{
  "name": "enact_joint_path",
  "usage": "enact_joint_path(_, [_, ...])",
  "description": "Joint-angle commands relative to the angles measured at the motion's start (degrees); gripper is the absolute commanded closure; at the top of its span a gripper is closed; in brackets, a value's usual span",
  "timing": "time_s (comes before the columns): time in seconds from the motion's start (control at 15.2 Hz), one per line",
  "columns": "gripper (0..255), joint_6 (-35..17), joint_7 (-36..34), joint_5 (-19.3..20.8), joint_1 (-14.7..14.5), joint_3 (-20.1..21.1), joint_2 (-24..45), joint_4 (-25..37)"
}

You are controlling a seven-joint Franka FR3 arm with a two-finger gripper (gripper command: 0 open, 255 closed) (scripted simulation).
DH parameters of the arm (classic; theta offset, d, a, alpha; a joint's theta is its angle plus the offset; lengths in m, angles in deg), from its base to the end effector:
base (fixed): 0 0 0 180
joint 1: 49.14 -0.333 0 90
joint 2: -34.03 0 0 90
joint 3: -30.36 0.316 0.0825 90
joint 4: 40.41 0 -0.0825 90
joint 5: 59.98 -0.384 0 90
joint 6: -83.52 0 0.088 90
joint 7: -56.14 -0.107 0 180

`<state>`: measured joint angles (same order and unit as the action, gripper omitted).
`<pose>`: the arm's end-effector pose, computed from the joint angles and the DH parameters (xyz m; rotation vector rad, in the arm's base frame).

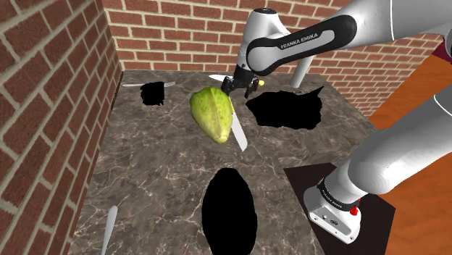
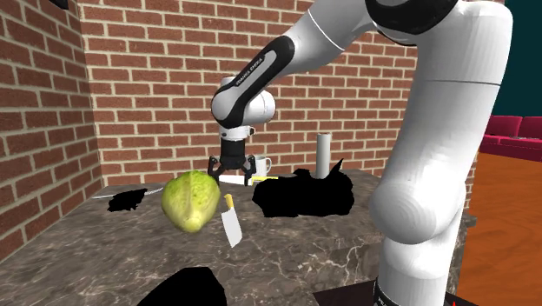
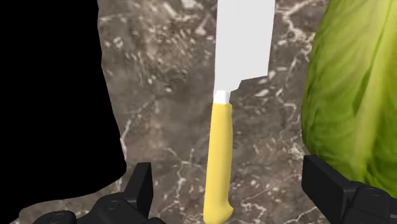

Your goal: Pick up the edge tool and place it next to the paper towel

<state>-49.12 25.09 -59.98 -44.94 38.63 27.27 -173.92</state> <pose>0.4991 0.0361 0.3948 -3.0369 0.7287 -0.1594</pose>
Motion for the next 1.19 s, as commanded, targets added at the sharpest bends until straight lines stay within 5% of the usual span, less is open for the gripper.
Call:
enact_joint_path(0.0, [0, -1.5, -0.4, 0.2, -0.6, 0.7, 2.7, -1.2])
enact_joint_path(0.46, [0, -5.1, -0.8, 0.8, -0.7, 0.5, 5.2, -2.3])
enact_joint_path(0.53, [0, -23.6, -1.1, 1.0, -0.3, 0.0, 4.7, -1.3])
enact_joint_path(0.59, [0, -23.6, -1.1, 1.0, -0.3, 0.0, 4.7, -1.3])
enact_joint_path(0.99, [0, -0.7, 0.8, -5.6, -0.1, -1.0, 2.0, 0.1])
enact_joint_path(1.12, [0, 0.0, 0.8, -5.9, -0.1, -1.1, 2.4, 0.0])
